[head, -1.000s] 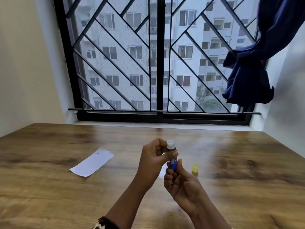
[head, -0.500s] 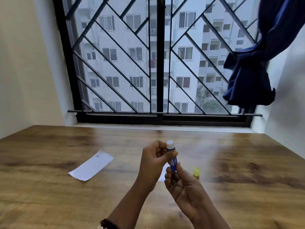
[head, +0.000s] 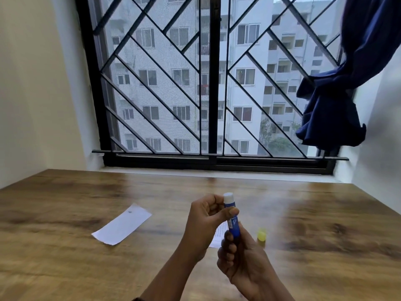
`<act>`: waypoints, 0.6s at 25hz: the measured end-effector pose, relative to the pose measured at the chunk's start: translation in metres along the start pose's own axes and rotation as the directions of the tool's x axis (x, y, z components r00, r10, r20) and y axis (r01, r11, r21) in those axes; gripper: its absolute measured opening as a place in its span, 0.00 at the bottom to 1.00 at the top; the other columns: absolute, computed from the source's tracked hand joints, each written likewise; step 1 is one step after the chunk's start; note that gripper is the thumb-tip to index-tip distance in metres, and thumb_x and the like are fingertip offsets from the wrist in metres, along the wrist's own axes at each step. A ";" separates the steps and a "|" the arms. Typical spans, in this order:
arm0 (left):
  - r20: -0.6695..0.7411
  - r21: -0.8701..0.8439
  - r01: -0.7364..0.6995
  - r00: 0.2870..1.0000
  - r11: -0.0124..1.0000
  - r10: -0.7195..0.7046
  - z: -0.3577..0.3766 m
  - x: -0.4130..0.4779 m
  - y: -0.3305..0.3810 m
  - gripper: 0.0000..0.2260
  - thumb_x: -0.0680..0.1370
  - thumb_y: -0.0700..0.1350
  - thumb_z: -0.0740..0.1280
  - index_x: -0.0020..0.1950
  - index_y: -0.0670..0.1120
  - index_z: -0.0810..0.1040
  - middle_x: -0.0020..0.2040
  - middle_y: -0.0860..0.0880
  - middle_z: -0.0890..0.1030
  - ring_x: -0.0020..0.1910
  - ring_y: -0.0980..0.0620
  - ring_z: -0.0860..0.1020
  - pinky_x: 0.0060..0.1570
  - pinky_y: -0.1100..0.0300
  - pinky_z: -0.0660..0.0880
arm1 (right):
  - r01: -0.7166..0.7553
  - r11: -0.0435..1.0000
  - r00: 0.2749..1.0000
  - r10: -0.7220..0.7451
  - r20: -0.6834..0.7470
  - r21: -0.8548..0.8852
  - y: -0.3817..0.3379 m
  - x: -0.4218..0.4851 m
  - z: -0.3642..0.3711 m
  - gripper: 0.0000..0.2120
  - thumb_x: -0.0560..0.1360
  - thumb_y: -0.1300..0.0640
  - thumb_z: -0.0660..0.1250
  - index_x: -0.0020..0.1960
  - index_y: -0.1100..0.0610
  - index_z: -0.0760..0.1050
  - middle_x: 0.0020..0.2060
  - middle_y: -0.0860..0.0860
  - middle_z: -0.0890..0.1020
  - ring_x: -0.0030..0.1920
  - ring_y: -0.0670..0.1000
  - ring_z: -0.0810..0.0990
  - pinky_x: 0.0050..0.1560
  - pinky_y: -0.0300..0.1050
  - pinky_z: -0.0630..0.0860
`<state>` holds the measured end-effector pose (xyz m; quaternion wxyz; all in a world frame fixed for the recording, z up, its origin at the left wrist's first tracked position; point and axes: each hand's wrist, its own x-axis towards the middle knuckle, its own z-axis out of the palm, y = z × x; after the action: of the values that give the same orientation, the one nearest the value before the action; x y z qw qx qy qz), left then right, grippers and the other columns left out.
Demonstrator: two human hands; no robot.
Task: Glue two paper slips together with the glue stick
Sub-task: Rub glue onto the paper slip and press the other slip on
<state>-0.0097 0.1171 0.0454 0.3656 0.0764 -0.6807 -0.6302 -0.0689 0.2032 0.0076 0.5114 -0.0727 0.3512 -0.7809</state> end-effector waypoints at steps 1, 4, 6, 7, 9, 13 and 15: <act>0.013 -0.004 0.002 1.000 1.000 -0.002 0.000 -0.001 0.000 0.05 0.69 0.34 0.70 0.43 0.42 0.79 0.40 0.42 0.83 0.41 0.50 0.82 0.43 0.62 0.80 | -0.017 1.000 1.000 0.017 0.002 -0.008 0.000 0.000 0.000 0.26 0.75 0.45 0.57 0.23 0.59 0.71 0.16 0.51 0.66 0.16 0.47 0.63 0.15 0.35 0.61; 0.023 -0.014 0.003 1.000 1.000 -0.003 -0.002 -0.002 0.000 0.05 0.70 0.34 0.70 0.43 0.43 0.80 0.40 0.43 0.83 0.41 0.51 0.82 0.43 0.63 0.79 | -0.048 0.999 0.999 0.049 0.017 -0.011 0.002 0.001 -0.001 0.27 0.74 0.44 0.57 0.24 0.60 0.72 0.17 0.51 0.67 0.16 0.47 0.64 0.16 0.35 0.62; 0.014 0.001 -0.005 1.000 1.000 0.005 -0.004 -0.001 0.001 0.05 0.70 0.34 0.69 0.43 0.42 0.80 0.40 0.42 0.83 0.40 0.53 0.82 0.42 0.65 0.79 | -0.028 1.000 0.999 0.028 0.026 -0.008 0.002 0.001 0.000 0.24 0.71 0.43 0.61 0.29 0.62 0.77 0.20 0.53 0.72 0.19 0.48 0.70 0.19 0.36 0.69; 0.010 0.010 -0.013 1.000 1.000 0.013 -0.006 0.000 0.001 0.05 0.70 0.34 0.69 0.43 0.42 0.80 0.41 0.42 0.83 0.39 0.53 0.82 0.41 0.65 0.78 | -0.001 1.000 0.999 0.001 0.033 0.001 0.001 0.002 0.001 0.21 0.68 0.45 0.62 0.34 0.63 0.79 0.22 0.54 0.75 0.21 0.49 0.73 0.21 0.37 0.73; 0.005 0.008 -0.025 1.000 1.000 0.025 -0.009 0.001 0.002 0.05 0.71 0.34 0.69 0.45 0.41 0.80 0.42 0.41 0.83 0.39 0.53 0.82 0.40 0.65 0.79 | 0.074 0.997 0.995 -0.074 0.066 -0.002 -0.002 0.003 0.002 0.18 0.66 0.49 0.64 0.43 0.64 0.80 0.27 0.56 0.80 0.25 0.49 0.77 0.26 0.38 0.78; 0.023 0.067 -0.047 0.999 0.997 0.045 -0.017 0.004 0.003 0.06 0.72 0.36 0.69 0.47 0.43 0.81 0.44 0.44 0.84 0.43 0.53 0.82 0.44 0.64 0.79 | 0.192 0.974 0.973 -0.174 0.151 -0.118 -0.009 0.007 0.002 0.15 0.66 0.56 0.63 0.49 0.63 0.76 0.31 0.55 0.84 0.28 0.48 0.80 0.27 0.39 0.78; 0.002 0.154 -0.070 0.998 0.986 0.071 -0.026 0.004 0.001 0.05 0.72 0.39 0.69 0.47 0.45 0.81 0.44 0.46 0.84 0.43 0.56 0.82 0.45 0.65 0.78 | 0.240 0.949 0.959 -0.199 0.204 -0.204 -0.012 0.009 0.005 0.14 0.67 0.56 0.62 0.49 0.62 0.75 0.33 0.54 0.84 0.29 0.47 0.80 0.29 0.38 0.78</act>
<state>0.0034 0.0937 0.0465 0.3818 0.0814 -0.7289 -0.5624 -0.0799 0.1966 0.0168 0.4392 -0.2398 0.3799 -0.7780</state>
